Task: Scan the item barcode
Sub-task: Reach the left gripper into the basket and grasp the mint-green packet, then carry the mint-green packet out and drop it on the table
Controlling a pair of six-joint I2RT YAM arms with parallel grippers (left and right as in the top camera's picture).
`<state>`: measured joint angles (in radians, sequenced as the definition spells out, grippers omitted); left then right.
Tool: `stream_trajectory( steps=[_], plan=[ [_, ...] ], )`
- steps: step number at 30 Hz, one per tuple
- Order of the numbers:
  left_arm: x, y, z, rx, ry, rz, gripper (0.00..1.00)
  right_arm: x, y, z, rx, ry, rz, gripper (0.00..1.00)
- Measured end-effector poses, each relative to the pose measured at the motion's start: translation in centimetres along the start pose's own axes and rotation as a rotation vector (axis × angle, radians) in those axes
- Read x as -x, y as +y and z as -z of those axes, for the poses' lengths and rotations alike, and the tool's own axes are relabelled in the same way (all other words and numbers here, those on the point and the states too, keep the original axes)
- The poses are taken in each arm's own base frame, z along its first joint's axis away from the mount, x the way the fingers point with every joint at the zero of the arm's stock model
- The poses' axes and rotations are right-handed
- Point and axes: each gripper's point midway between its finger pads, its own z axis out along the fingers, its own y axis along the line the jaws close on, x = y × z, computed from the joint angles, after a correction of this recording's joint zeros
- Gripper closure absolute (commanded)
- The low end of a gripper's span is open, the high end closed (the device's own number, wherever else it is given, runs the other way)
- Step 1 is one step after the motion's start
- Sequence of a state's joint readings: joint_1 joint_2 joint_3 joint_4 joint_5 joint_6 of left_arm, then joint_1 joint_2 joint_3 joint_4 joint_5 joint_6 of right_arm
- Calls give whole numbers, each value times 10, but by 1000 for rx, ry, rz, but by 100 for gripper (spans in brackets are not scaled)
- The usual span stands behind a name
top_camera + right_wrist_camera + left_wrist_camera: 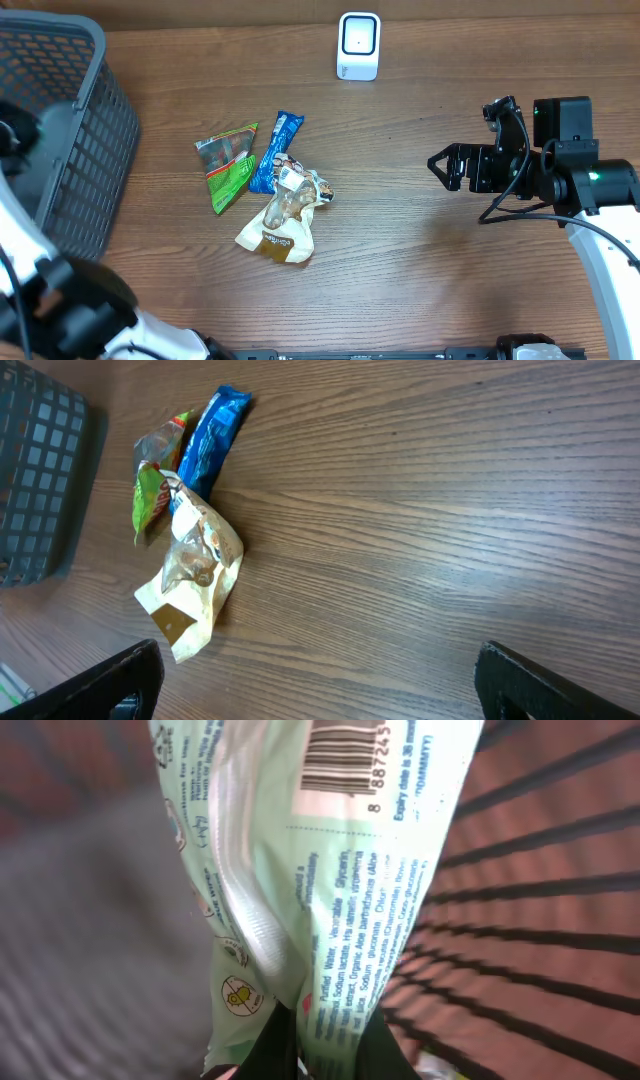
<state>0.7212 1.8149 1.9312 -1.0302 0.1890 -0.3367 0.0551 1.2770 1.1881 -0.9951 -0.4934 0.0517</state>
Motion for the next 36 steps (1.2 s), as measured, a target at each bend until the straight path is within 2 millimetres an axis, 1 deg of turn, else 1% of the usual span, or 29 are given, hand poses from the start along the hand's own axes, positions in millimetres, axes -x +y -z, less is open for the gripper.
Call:
stream_trajectory(
  steps=[2,3,4,5,6,7,8,9,10,12,13,14,15,16,17,19,20,23,25,27,29,30,32,34,36],
  plan=[
    [14,-22,48,-50,-107,-41,96,0,0,0,0,-1,0,0],
    [17,-36,77,-80,-162,-73,96,0,0,0,0,-1,0,0],
    [16,-45,94,-99,-189,-92,96,0,0,0,0,-1,0,0],
    [9,-60,118,-129,-218,-127,96,1,0,0,1,-5,2,0],
    [2,-70,134,-151,-228,-152,96,2,0,0,1,-7,4,0],
    [-10,-83,148,-175,-228,-183,96,2,0,0,1,-8,4,0],
    [-23,-94,160,-198,-217,-216,96,2,0,0,1,-10,5,0],
    [-41,-105,167,-217,-187,-252,96,3,0,0,1,-12,6,0],
    [-54,-113,170,-231,-158,-280,96,3,0,0,1,-12,7,0],
    [-87,-131,167,-255,-67,-346,96,3,0,0,1,-12,6,0],
    [-107,-140,160,-263,-5,-383,96,3,0,0,2,-13,6,0],
    [-121,-146,153,-263,43,-409,96,3,0,0,2,-13,7,0],
    [-141,-151,142,-257,109,-443,96,3,0,0,2,-13,6,0],
    [-169,-156,125,-239,204,-488,96,3,0,0,1,-12,7,0],
    [-177,-155,120,-231,233,-500,96,3,0,0,2,-12,7,0],
    [-221,-157,95,-193,371,-567,96,3,0,0,1,-13,7,0],
    [-236,-157,86,-178,420,-592,96,4,0,0,1,-14,7,0],
    [-293,-153,59,-124,581,-682,96,6,1,0,2,-22,12,0],
    [-324,-150,45,-90,661,-735,96,6,1,0,3,-24,13,0],
    [-352,-149,34,-73,722,-783,96,6,1,0,3,-24,13,0],
    [-373,-152,23,-70,762,-819,96,6,1,0,3,-25,14,0],
    [-388,-157,16,-80,778,-845,96,6,1,0,3,-24,13,0],
    [-404,-167,9,-107,776,-883,96,6,1,0,3,-23,13,0],
    [-420,-180,8,-145,768,-931,96,6,1,0,3,-21,11,0],
    [-439,-194,13,-204,751,-1001,96,5,1,0,3,-20,10,0]
  ],
)
